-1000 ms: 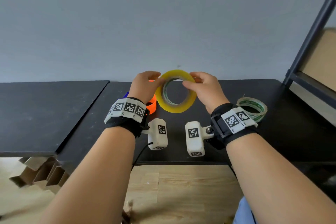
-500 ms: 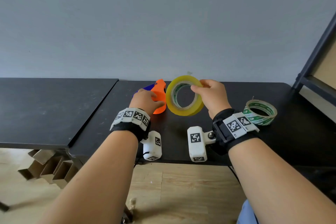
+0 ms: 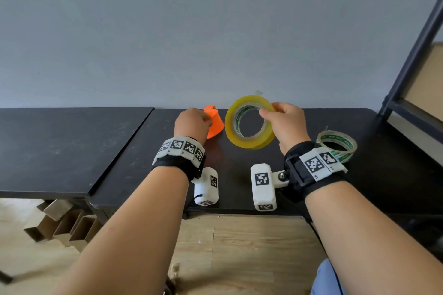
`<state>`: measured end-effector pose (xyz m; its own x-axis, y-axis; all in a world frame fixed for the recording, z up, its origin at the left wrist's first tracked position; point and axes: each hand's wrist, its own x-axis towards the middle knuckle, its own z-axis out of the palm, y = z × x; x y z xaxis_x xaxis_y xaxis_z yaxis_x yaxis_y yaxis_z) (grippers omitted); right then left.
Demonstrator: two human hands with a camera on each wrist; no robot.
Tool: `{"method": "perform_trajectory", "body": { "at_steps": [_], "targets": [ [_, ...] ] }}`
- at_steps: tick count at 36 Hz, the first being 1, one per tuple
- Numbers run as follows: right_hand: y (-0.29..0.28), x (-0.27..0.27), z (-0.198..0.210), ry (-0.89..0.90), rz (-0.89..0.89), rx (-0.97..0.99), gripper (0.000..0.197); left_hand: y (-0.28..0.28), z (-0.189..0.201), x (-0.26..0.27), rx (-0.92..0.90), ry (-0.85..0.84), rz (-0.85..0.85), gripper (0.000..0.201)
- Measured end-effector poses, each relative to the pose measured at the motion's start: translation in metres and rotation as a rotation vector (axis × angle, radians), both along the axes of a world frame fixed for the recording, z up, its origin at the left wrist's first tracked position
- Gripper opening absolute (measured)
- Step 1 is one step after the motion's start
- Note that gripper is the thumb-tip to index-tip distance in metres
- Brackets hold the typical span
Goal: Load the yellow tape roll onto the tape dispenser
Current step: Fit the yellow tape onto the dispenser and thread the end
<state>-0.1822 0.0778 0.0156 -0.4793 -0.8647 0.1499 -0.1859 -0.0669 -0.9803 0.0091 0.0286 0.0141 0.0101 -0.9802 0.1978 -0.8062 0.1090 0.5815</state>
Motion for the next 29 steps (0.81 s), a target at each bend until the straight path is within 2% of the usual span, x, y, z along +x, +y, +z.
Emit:
{"method": "perform_trajectory", "body": {
  "at_steps": [3,7,11,13,15,19,25,27,29],
  "targets": [
    [0.004,-0.002,0.003,0.000,-0.023,0.001,0.037,0.003,0.005,-0.006,-0.087,0.137,0.004,0.021],
    [0.012,-0.007,0.008,-0.014,-0.038,-0.012,0.030,0.002,0.005,-0.013,-0.084,0.274,0.011,0.022],
    [0.019,-0.009,0.010,-0.036,-0.062,-0.028,0.034,-0.004,0.000,-0.018,0.015,0.477,0.025,0.026],
    [0.022,-0.009,0.011,-0.063,-0.079,-0.036,0.038,-0.007,-0.002,-0.019,0.100,0.637,0.014,0.029],
    [0.025,-0.011,0.012,-0.099,-0.103,-0.044,0.041,-0.011,-0.007,-0.019,0.215,0.718,-0.014,0.031],
    [0.028,-0.013,0.013,-0.158,-0.126,-0.064,0.041,-0.014,-0.019,-0.020,0.352,0.682,-0.052,0.038],
    [0.029,-0.015,0.012,-0.225,-0.145,-0.068,0.035,-0.014,-0.038,-0.017,0.357,0.588,-0.025,0.040],
    [0.028,-0.016,0.013,-0.241,-0.144,-0.076,0.029,-0.013,-0.042,-0.017,0.351,0.526,-0.025,0.035],
    [0.027,-0.016,0.013,-0.249,-0.145,-0.077,0.025,-0.008,-0.044,-0.017,0.372,0.424,-0.030,0.018]
  ]
}}
